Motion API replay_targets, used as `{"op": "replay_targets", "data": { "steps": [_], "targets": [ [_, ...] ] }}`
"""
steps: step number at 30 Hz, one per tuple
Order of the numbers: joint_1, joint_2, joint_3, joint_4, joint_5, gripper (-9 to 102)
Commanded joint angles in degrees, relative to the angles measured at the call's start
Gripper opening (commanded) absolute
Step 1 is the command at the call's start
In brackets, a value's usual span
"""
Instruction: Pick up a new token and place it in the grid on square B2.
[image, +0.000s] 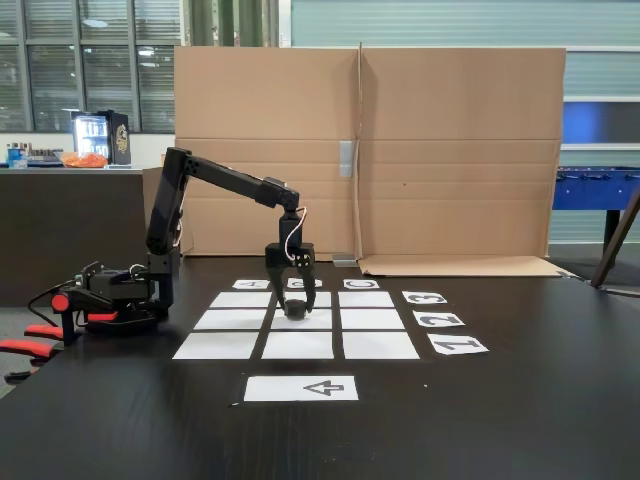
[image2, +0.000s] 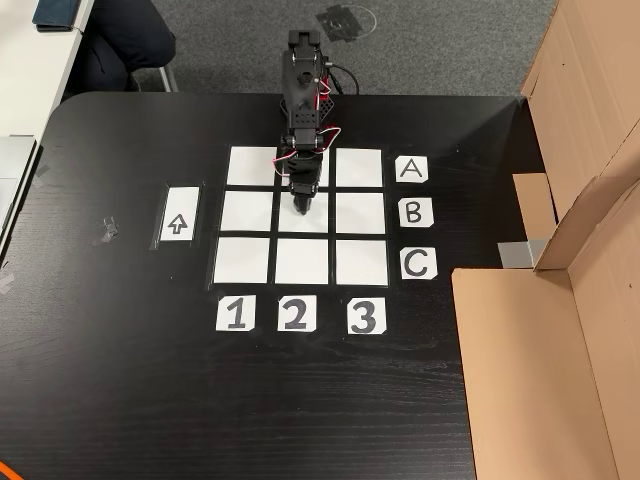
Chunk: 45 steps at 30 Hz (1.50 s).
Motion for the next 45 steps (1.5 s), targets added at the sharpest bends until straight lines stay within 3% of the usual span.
{"op": "replay_targets", "data": {
  "steps": [1,24,45],
  "targets": [
    [-0.62,0.09,-0.70,-0.44,-0.35,4],
    [0.26,-1.67,-0.26,-4.48,-0.35,8],
    [0.35,-0.79,1.85,-3.96,-0.18,33]
  ]
}}
